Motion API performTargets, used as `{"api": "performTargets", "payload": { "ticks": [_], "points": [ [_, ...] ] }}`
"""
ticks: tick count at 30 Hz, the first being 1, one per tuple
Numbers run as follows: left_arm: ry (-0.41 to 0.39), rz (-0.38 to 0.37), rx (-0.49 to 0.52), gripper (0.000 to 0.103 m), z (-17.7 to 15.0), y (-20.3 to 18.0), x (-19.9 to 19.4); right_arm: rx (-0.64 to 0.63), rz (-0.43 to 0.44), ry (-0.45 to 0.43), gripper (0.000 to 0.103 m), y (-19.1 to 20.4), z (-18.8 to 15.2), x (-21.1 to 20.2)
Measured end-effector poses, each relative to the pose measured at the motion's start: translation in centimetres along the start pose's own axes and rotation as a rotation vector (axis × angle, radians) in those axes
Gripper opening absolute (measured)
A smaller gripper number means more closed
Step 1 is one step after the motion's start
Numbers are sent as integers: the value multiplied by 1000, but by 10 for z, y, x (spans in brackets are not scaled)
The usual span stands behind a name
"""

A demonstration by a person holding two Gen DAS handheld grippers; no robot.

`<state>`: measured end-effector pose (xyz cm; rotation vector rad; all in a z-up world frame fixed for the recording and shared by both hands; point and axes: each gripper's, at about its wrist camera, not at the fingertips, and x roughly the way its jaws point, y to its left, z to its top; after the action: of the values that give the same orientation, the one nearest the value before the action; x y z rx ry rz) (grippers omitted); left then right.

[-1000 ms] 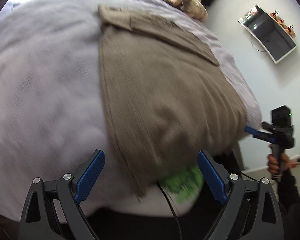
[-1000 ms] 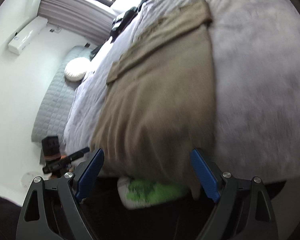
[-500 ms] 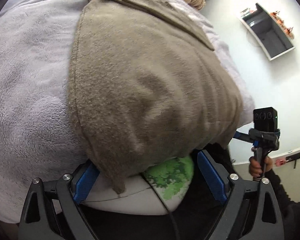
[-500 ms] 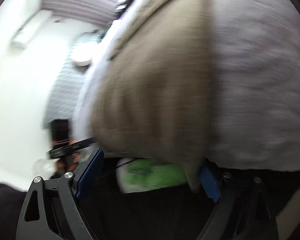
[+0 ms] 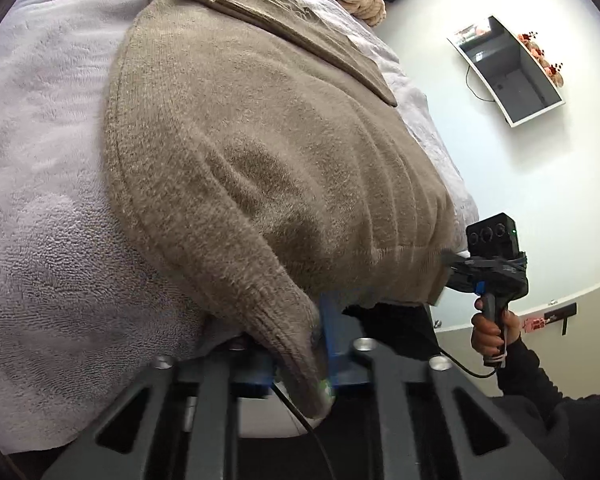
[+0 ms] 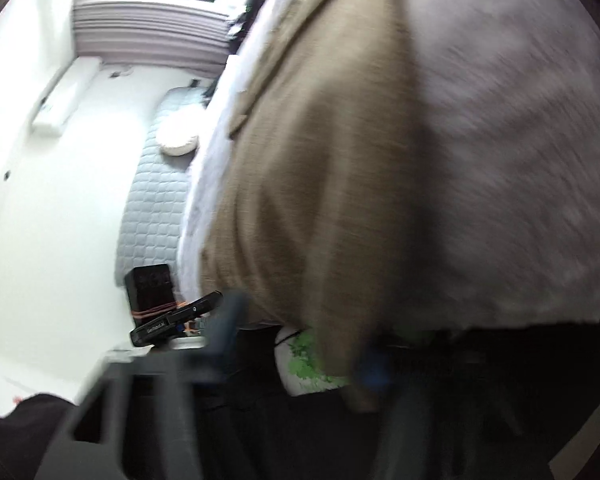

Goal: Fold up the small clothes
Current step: 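Grasp the sweater hem with both grippers and lift it, then fold the held hem over toward the collar with both grippers, release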

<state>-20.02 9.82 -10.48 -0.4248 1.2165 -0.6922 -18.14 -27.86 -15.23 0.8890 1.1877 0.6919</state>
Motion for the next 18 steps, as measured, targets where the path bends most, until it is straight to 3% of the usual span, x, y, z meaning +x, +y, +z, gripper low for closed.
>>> {"api": "performTargets", "payload": {
  "ticks": [2, 9, 14, 18],
  "points": [
    [-16, -24, 29, 11, -1, -4, -7, -11, 67, -10, 13, 6, -3, -1],
    [-176, -140, 120, 11, 30, -31, -60, -128, 369, -128, 11, 69, 25, -26],
    [-322, -157, 154, 11, 85, -47, -93, -161, 489, -210, 11, 101, 71, -37],
    [-406, -139, 150, 11, 140, -49, -104, -191, 510, -252, 11, 122, 118, -39]
  ]
}}
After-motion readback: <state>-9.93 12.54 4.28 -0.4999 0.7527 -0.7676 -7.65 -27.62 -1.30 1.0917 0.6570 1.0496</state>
